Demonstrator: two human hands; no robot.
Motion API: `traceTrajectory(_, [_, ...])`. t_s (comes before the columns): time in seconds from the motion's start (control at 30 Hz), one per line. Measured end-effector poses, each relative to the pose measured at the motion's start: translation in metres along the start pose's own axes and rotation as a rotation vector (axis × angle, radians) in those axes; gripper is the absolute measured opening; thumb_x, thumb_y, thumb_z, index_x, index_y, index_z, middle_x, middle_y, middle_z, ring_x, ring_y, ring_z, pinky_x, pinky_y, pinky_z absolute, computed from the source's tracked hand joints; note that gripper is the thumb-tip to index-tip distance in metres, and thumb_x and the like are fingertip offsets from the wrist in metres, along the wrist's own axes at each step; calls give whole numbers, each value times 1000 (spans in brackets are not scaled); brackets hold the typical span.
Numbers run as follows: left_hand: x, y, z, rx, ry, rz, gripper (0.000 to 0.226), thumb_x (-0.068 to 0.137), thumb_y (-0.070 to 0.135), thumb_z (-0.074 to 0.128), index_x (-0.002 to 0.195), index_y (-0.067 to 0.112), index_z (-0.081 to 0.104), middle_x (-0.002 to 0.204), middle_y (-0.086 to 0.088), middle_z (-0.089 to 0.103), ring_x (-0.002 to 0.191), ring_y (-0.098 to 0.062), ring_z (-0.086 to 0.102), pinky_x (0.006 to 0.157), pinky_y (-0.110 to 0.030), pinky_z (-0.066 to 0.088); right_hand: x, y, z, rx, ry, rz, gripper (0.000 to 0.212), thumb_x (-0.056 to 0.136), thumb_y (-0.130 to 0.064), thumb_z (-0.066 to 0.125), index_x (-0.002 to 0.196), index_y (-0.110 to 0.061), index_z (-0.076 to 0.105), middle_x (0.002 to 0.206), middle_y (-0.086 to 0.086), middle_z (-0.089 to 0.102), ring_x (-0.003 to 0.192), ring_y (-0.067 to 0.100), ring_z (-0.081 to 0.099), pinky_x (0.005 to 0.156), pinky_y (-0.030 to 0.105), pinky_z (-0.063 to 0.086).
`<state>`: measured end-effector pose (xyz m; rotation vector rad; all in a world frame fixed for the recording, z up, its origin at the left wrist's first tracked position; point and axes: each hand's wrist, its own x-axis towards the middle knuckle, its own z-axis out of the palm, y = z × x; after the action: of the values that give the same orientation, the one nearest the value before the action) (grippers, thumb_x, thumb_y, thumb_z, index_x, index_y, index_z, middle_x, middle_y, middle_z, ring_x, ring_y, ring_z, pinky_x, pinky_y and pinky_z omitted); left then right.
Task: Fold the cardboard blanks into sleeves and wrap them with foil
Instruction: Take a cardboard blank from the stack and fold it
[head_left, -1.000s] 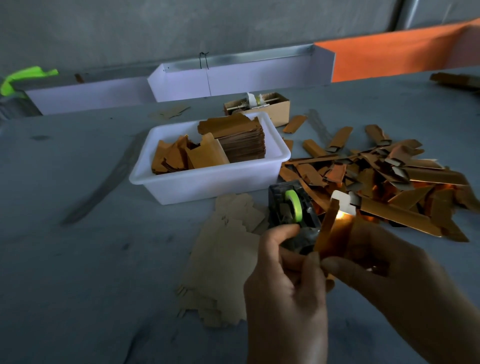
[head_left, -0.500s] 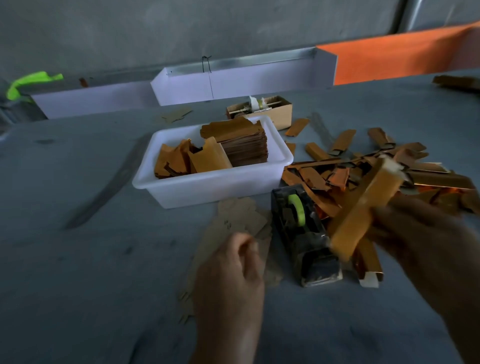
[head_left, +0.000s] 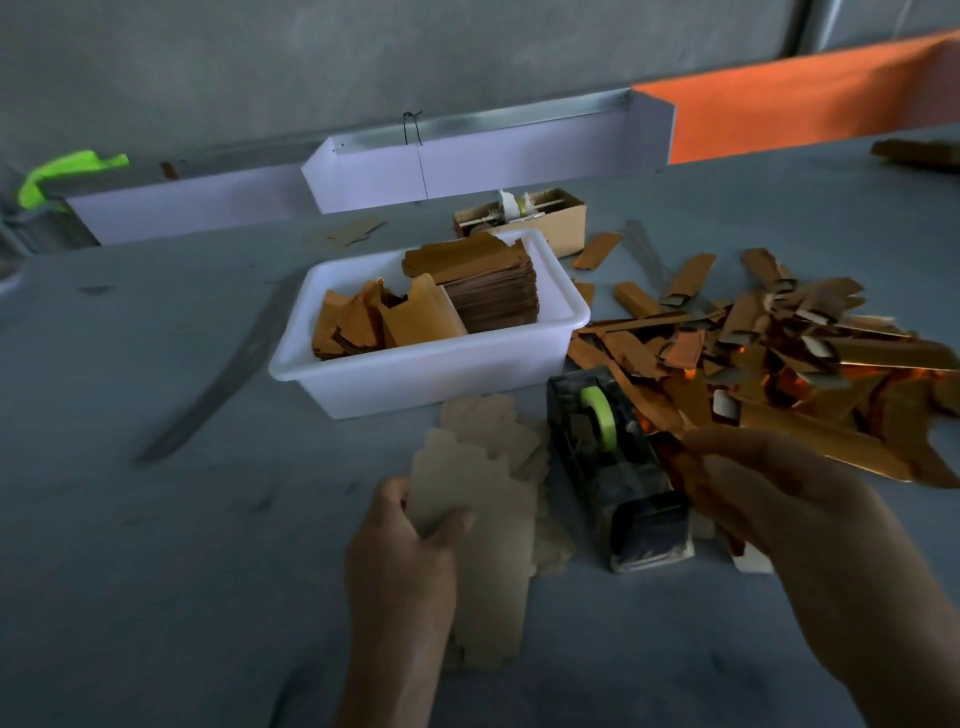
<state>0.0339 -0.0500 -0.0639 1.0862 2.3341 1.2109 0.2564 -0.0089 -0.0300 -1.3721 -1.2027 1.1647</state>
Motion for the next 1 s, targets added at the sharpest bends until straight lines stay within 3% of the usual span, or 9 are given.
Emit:
traceTrajectory(0.1, [2, -3, -5, -93, 72, 24, 20, 73, 25, 78, 79, 16, 61, 71, 5, 64, 66, -12, 59, 52, -17, 38, -2, 1, 2, -45, 0, -34, 23, 86, -8, 58, 82, -28, 71, 79, -8, 71, 81, 17, 66, 73, 32, 48])
traceTrajectory(0.23, [4, -3, -8, -189, 35, 63, 26, 87, 23, 64, 71, 4, 59, 61, -12, 59, 57, -18, 49, 59, -38, 43, -7, -1, 5, -170, 50, -132, 24, 86, -13, 60, 78, -35, 67, 70, -7, 68, 71, 17, 61, 61, 28, 44])
traceTrajectory(0.33, [2, 5, -19, -274, 37, 80, 23, 89, 30, 62, 76, 12, 57, 58, -9, 52, 55, -9, 41, 57, -34, 36, -11, -5, 7, -229, 99, -200, 25, 85, -17, 60, 78, -40, 65, 73, -12, 66, 70, 7, 58, 58, 24, 40])
traceTrajectory(0.5, [-7, 24, -35, -696, -218, -81, 24, 87, 27, 61, 74, 8, 67, 84, -2, 67, 84, -17, 59, 81, -35, 41, -18, -11, 14, -184, 64, -238, 18, 81, -21, 58, 82, -36, 69, 75, -11, 69, 66, 5, 61, 54, 20, 48])
traceTrajectory(0.6, [-14, 36, -38, -812, -274, -157, 21, 74, 26, 63, 83, 12, 75, 95, -13, 74, 95, -24, 67, 93, -46, 49, -26, -15, 23, -172, -34, -254, 18, 80, -20, 60, 84, -35, 70, 78, -11, 69, 69, 3, 65, 56, 11, 48])
traceTrajectory(0.67, [-16, 40, -39, -864, -279, -194, 28, 67, 24, 63, 86, 7, 73, 93, -15, 74, 91, -26, 70, 87, -44, 53, -30, -17, 29, -199, -89, -263, 19, 82, -19, 62, 86, -36, 68, 77, -14, 69, 70, -1, 64, 58, 7, 47])
traceTrajectory(0.77, [-19, 46, -38, -973, -364, -223, 19, 68, 17, 59, 76, 3, 71, 82, -17, 74, 70, -21, 71, 61, -31, 59, -34, -17, 38, -225, -187, -232, 17, 81, -24, 64, 91, -38, 64, 79, -18, 67, 77, -8, 62, 63, 7, 48])
traceTrajectory(0.87, [-22, 48, -35, -993, -421, -220, 23, 68, 15, 59, 81, -2, 66, 81, -21, 71, 68, -25, 68, 62, -35, 57, -36, -16, 43, -184, -225, -149, 12, 81, -26, 65, 88, -35, 64, 76, -18, 67, 75, -9, 61, 61, 7, 47])
traceTrajectory(1.0, [-25, 45, -34, -829, -529, -108, 25, 59, 10, 77, 84, 11, 75, 86, -18, 73, 73, -30, 69, 69, -44, 53, -35, -13, 46, -155, -185, -110, 8, 79, -26, 68, 79, -32, 63, 76, -24, 65, 71, -6, 60, 57, 12, 45])
